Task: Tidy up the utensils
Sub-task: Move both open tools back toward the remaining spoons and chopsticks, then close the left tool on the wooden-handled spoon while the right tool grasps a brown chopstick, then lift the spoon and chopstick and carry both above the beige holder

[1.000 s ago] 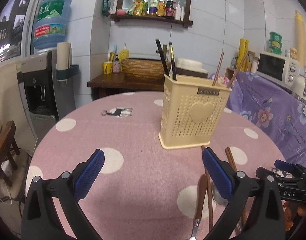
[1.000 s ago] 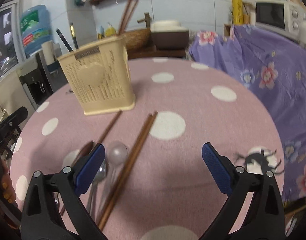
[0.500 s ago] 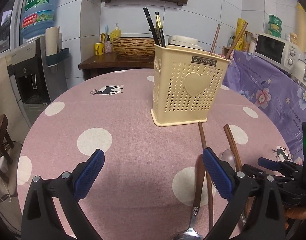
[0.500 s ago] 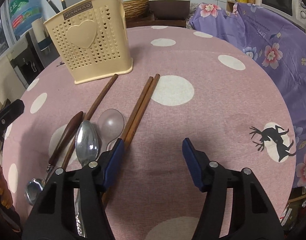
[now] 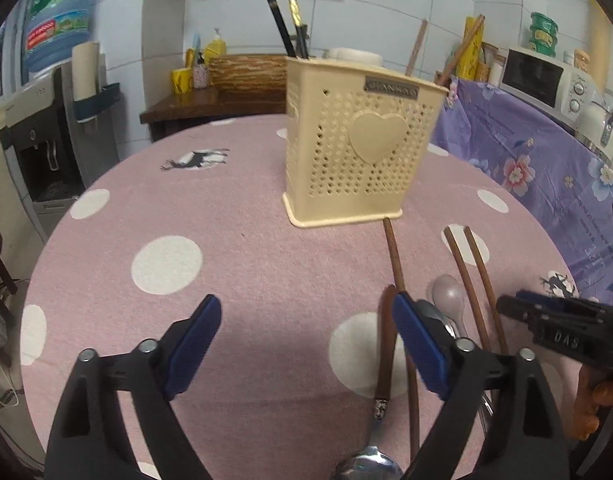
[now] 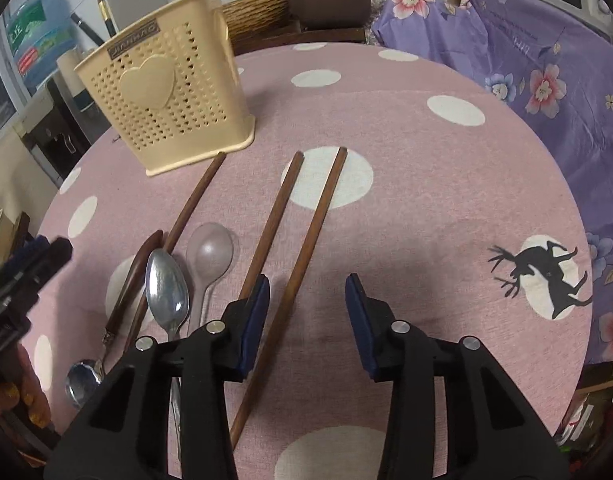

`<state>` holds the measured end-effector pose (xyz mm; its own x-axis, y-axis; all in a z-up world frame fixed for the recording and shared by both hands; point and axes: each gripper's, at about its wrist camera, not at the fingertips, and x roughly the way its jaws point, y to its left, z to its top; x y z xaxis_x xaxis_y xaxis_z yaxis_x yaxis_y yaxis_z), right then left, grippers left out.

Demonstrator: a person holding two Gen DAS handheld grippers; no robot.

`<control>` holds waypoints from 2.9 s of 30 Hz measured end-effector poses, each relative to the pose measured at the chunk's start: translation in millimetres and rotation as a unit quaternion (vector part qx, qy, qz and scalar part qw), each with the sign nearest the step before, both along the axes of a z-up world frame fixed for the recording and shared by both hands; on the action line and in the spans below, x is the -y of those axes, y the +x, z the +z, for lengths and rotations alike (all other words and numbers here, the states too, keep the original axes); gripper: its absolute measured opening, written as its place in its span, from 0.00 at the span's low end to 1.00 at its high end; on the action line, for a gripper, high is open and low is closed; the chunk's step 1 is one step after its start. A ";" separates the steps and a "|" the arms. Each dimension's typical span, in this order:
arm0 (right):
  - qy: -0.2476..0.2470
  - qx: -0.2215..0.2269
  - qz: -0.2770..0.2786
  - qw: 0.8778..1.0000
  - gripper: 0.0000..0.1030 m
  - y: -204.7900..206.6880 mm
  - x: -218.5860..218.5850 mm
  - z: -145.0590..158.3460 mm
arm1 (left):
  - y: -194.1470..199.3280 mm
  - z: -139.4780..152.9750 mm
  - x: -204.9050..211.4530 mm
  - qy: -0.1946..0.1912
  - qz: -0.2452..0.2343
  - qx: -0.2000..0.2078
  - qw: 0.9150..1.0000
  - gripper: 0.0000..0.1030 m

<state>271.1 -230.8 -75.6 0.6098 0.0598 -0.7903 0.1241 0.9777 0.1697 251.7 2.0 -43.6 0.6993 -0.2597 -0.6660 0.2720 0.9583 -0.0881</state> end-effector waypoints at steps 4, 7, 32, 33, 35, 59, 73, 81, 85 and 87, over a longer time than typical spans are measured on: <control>0.014 -0.003 -0.009 1.000 0.40 2.2 3.7 -2.2 | -0.7 -8.8 14.5 0.014 -0.035 -0.029 0.999 0.63; 0.017 -0.005 -0.010 1.000 0.40 2.3 3.7 -4.8 | -1.4 -15.4 25.3 0.024 -0.058 -0.042 0.997 0.54; 0.021 -0.012 -0.025 0.999 0.39 36.1 11.6 1.2 | 45.8 -29.5 39.5 0.027 -0.069 -0.110 0.991 0.16; 0.020 -0.014 -0.029 0.999 0.39 40.8 12.3 1.2 | 44.8 -29.6 39.4 0.026 -0.068 -0.110 0.991 0.16; 0.016 -0.017 -0.035 0.999 0.38 48.7 12.3 0.7 | 43.7 -29.6 39.6 0.021 -0.065 -0.111 0.991 0.16; -0.040 -0.027 -0.044 0.998 0.07 87.2 -1.9 -8.8 | 41.9 -30.7 47.2 0.039 -0.057 -0.102 0.992 0.16; 0.018 0.068 -0.011 0.997 0.07 58.9 6.9 39.9 | 30.7 19.8 22.9 -0.027 -0.045 -0.039 0.998 0.15; 0.042 0.158 0.031 0.986 0.07 3.6 20.5 102.6 | -2.5 76.3 -4.8 -0.059 -0.043 0.034 0.997 0.15; 0.052 0.178 0.047 0.982 0.07 -11.8 24.8 117.8 | -9.7 82.7 -7.1 -0.059 -0.046 0.045 0.996 0.15; 0.056 0.179 0.049 0.981 0.07 -13.4 26.7 120.0 | -7.3 81.6 -7.6 -0.061 -0.043 0.045 0.996 0.15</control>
